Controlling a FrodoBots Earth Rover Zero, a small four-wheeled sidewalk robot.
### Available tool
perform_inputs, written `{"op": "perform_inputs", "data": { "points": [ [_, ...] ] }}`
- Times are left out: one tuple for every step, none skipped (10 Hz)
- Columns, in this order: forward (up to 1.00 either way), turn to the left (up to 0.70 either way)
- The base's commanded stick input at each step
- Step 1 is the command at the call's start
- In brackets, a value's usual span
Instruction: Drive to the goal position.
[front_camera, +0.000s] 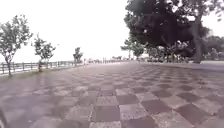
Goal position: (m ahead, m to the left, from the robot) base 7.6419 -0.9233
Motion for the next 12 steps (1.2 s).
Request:
{"op": "perform_inputs", "data": {
  "points": [
    [1.00,0.00],
    [1.00,0.00],
    [1.00,0.00],
    [1.00,0.00],
    [1.00,0.00],
    [1.00,0.00],
    [1.00,0.00],
    [1.00,0.00],
    [1.00,0.00],
    [1.00,0.00],
    [1.00,0.00],
    [1.00,0.00]
  ]
}}
